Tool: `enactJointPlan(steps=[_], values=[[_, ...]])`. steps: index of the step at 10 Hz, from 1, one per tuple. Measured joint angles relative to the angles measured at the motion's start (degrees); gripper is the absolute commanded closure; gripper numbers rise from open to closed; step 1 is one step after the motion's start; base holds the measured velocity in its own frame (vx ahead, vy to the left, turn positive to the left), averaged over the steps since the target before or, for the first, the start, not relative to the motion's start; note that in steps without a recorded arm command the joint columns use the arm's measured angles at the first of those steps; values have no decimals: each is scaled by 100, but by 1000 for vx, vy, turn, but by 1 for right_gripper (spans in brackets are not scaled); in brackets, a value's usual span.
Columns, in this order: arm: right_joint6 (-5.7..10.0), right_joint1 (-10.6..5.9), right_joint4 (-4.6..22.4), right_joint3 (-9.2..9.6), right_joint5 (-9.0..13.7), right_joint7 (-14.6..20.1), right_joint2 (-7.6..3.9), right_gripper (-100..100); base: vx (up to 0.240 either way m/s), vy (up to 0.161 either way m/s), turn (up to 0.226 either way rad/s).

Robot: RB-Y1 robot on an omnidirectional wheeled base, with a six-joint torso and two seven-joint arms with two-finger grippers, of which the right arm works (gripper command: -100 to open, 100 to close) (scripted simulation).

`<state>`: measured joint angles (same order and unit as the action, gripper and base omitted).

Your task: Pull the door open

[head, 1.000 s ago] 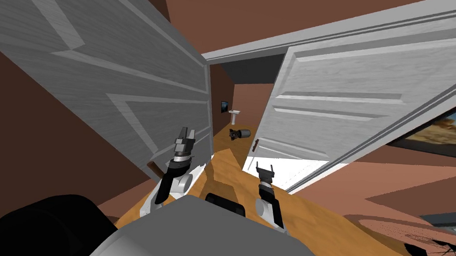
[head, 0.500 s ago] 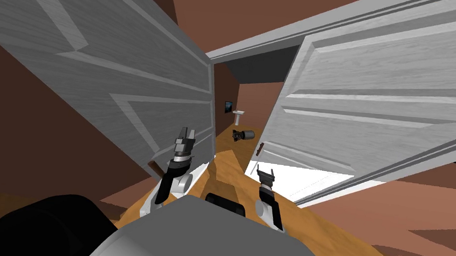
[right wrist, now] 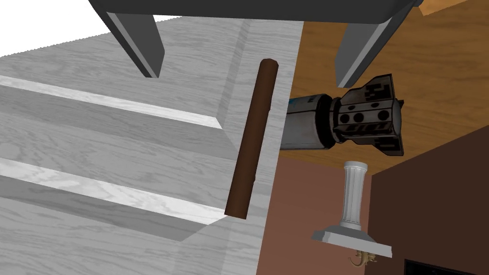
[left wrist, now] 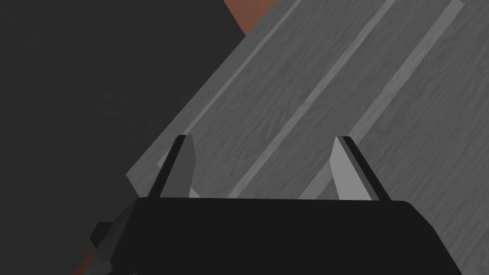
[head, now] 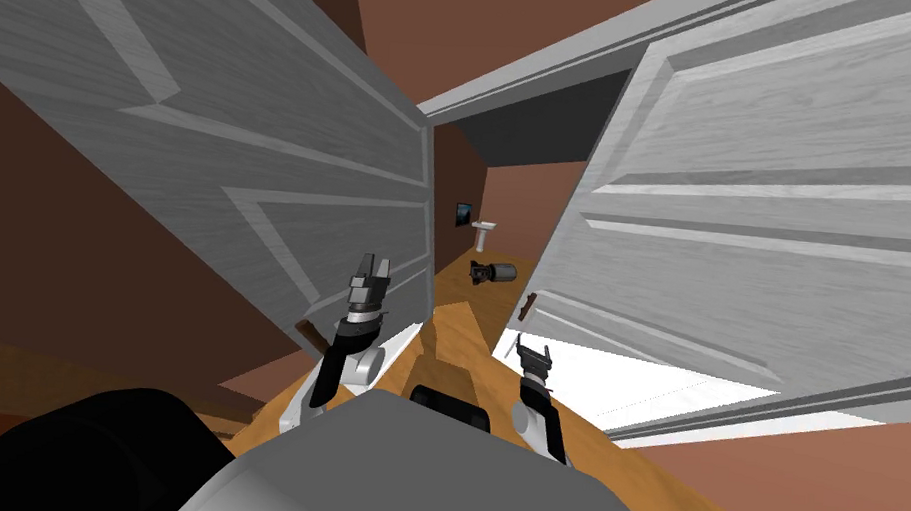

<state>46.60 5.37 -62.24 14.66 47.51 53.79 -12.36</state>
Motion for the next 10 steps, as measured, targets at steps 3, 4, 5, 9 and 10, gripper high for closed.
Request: enactJointPlan(steps=[3, 4, 5, 9, 10], values=[[128, -101, 346, 55, 268, 275, -48, -100, 68, -43, 132], [170, -136, 457, 73, 347, 360, -62, -100, 71, -40, 94], [217, -187, 591, 91, 418, 447, -72, -100, 67, -45, 116], [370, -311, 999, 154, 719, 763, -127, -100, 64, -47, 95], [423, -367, 1146, 176, 765, 856, -139, -100, 59, -47, 141]])
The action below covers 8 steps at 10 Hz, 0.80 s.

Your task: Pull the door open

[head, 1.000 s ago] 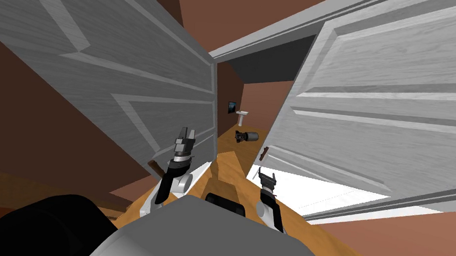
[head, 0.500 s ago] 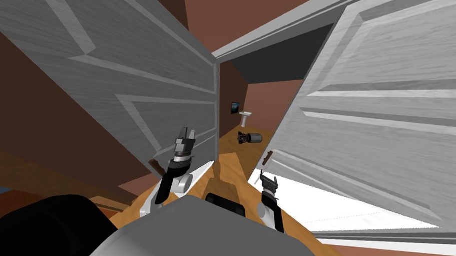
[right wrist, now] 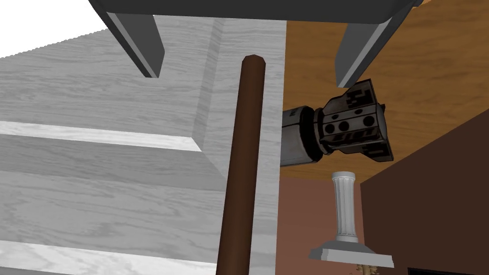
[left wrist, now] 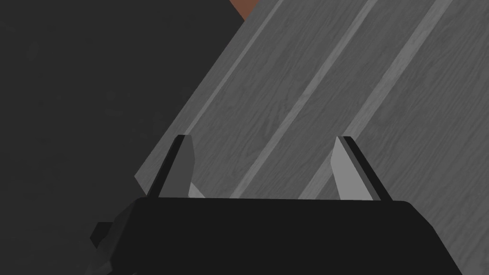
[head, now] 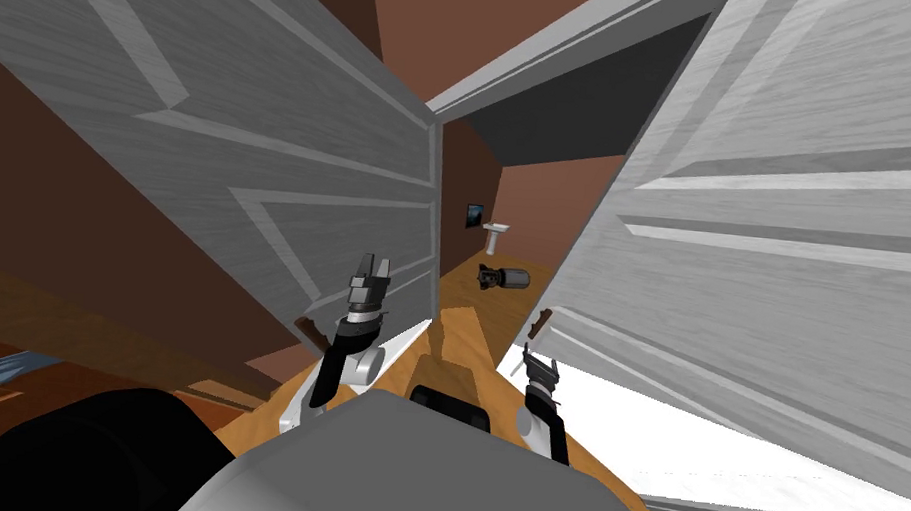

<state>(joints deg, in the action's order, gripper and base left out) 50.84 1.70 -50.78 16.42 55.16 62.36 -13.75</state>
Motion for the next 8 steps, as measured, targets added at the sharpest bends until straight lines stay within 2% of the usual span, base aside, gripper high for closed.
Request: enactJointPlan(steps=[1, 2, 4, 5, 6, 7, 8], values=[[59, -42, 142, 24, 77, 103, -12, -100, 29, -26, 34], [72, -47, 157, 27, 87, 126, -13, -100, 145, 3, 69], [72, -20, 251, -2, 94, 331, -187, -100, 200, -2, 64], [127, -85, 448, 5, 77, 490, -244, -100, 183, -13, 75], [128, 31, 364, -20, 88, 579, -338, -100, 168, -18, 46], [153, 31, 468, -18, 78, 718, -429, -100, 155, -25, 60], [133, 82, 457, -47, 93, 848, -563, -100, 205, -43, 72]])
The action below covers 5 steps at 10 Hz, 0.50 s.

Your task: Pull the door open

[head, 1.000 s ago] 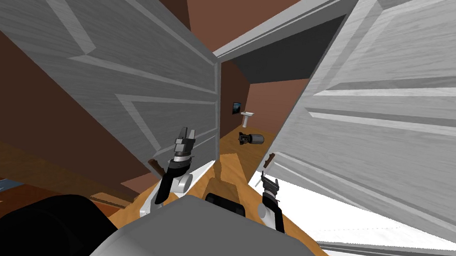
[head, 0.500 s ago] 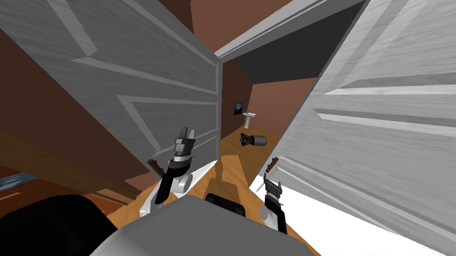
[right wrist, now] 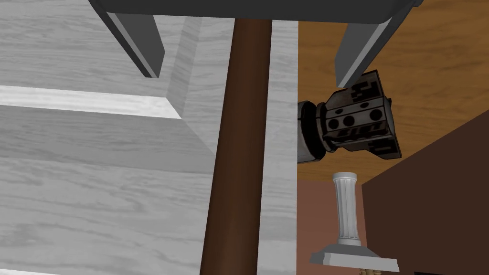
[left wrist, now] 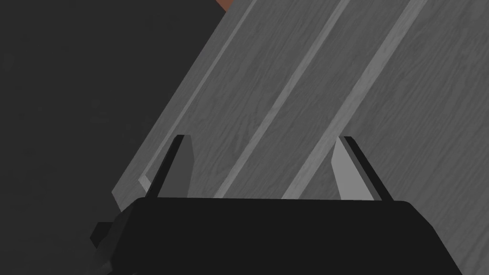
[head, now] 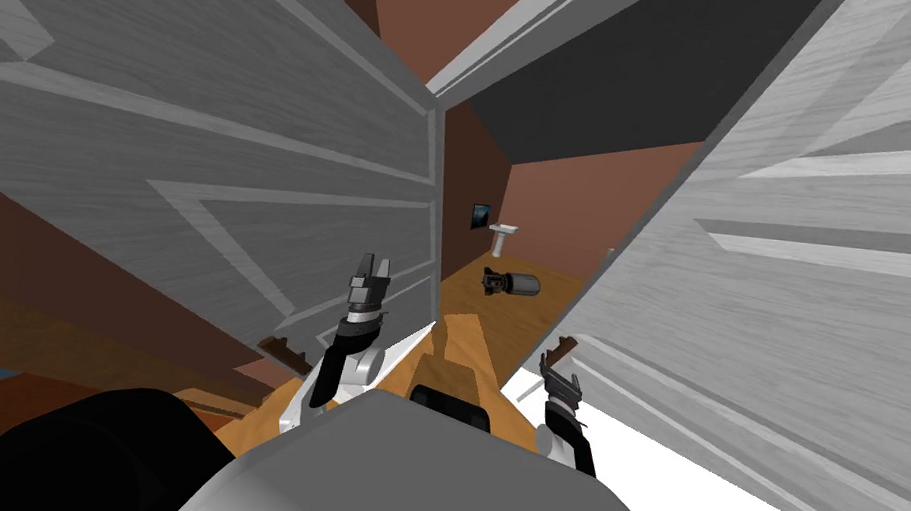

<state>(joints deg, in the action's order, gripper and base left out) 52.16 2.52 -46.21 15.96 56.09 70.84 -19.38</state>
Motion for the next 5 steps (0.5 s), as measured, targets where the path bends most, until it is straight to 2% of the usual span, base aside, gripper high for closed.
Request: enactJointPlan(steps=[1, 3, 4, 5], values=[[-15, 83, -44, -25, 9, 84, -88, -100, 168, -24, 51], [16, 95, 78, -37, 5, 299, -235, -100, 92, -4, 22], [13, 94, 81, -40, 6, 321, -246, 100, -6, -1, -5], [15, 93, 79, -39, 5, 309, -239, 100, -21, 0, -2]])
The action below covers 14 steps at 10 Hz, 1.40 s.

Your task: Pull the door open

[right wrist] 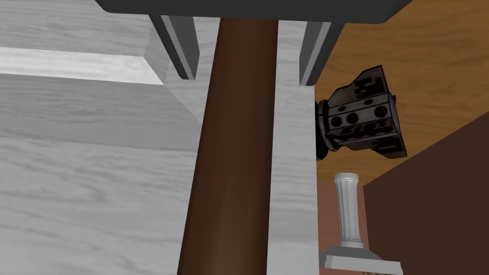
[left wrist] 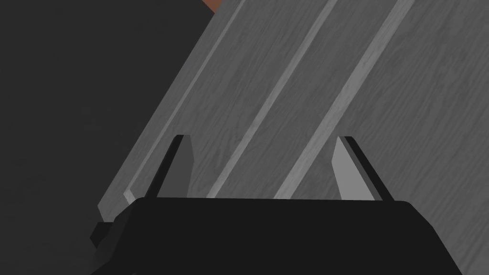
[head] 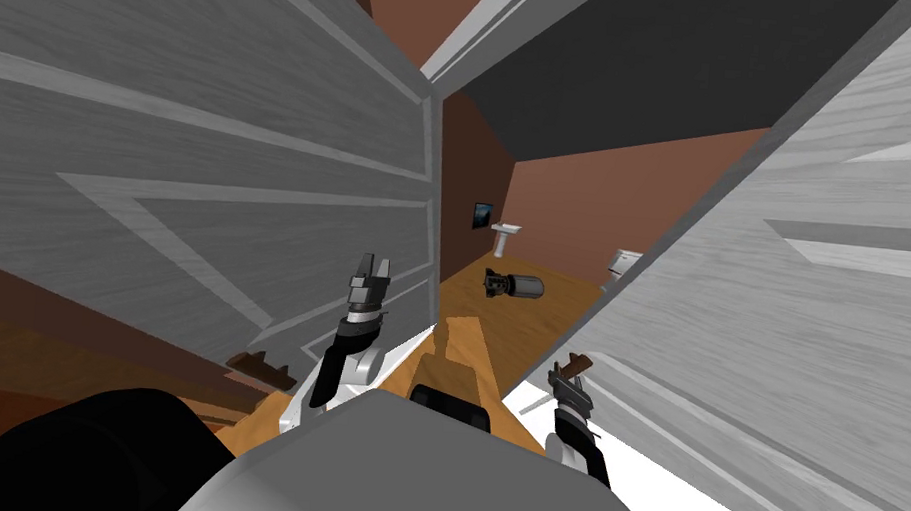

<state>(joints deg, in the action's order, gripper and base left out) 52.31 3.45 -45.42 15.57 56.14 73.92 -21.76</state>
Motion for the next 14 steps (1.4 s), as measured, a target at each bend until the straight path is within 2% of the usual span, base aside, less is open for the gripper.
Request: enactJointPlan(steps=[4, 7, 9, 12, 14], values=[[-15, 2, 3, 8, -2, -10, 9, 100, -7, 0, 4], [-26, 25, -107, 72, -37, 30, -51, 100, -186, -8, 77], [5, 19, -81, 218, -122, 142, -87, 100, -221, 15, 60], [-43, 141, -250, 453, -236, 300, -212, 100, -246, -12, 86], [-75, 205, -340, 548, -280, 321, -223, 100, -130, -11, 60]])
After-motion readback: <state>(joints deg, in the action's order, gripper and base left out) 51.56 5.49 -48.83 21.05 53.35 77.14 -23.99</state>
